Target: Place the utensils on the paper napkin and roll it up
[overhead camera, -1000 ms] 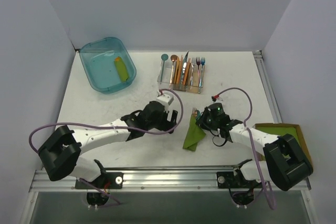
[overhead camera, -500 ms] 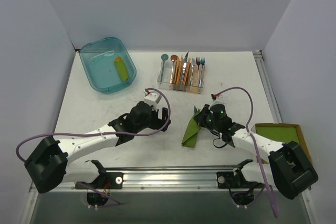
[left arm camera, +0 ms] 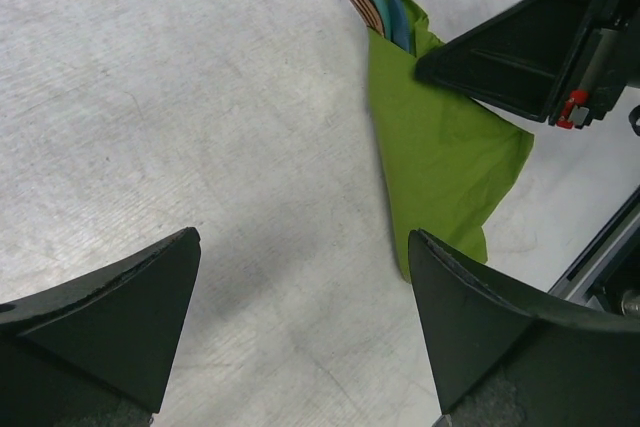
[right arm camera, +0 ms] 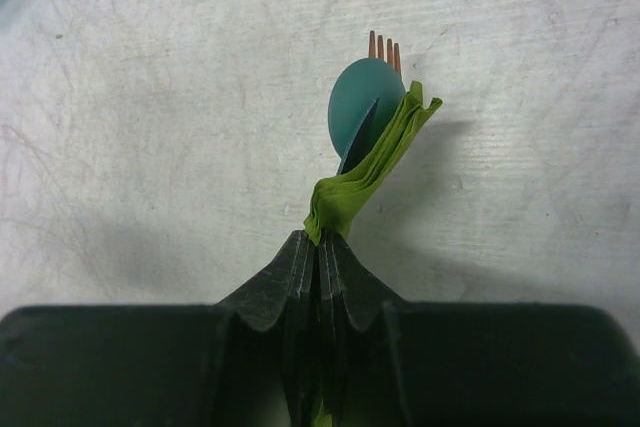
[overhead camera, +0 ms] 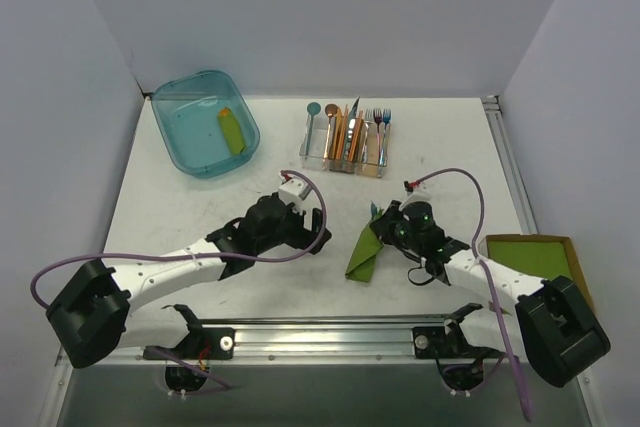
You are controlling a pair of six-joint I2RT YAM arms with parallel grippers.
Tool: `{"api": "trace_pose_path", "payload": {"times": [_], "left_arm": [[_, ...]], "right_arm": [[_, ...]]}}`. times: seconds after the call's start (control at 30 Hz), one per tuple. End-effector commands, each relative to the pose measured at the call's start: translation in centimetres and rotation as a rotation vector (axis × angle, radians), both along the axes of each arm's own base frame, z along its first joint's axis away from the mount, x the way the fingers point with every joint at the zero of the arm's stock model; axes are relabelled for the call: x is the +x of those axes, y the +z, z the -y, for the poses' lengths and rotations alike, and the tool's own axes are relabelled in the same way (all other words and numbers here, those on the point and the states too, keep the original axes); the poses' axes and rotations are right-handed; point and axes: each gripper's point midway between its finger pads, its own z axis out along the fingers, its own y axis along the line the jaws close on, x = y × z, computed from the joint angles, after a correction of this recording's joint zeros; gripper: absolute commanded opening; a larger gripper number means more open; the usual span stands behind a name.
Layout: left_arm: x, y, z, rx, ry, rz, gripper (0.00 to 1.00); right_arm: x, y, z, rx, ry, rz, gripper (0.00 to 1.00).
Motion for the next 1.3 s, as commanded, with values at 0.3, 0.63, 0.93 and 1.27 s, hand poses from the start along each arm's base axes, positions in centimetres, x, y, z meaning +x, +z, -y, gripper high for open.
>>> {"api": "trace_pose_path", "payload": {"times": [0.3, 0.63, 0.93, 1.27], "left_arm": [[-0.6, 1.4, 2.8, -0.149, -0.169, -0.013, 0.94], [-1.0, 1.6, 5.0, -0.319, -0.298, -0.012, 0.94], [-0.1, 2.4, 7.5, -0.406, -0.388, 0.057, 0.95], [1.5, 0.5, 9.4, -0.456, -0.462, 0.132, 0.96]], "right_arm": [[0.5, 4.9, -1.7, 0.122, 0.072, 0.209, 0.0], [-0.6, 7.8, -2.8, 0.208, 0.148, 0.311, 0.0], [-1.6, 9.3, -3.2, 0.259, 0.185, 0.359, 0.0], [-1.9, 9.2, -3.6, 0.286, 0.203, 0.355, 0.0]]}}
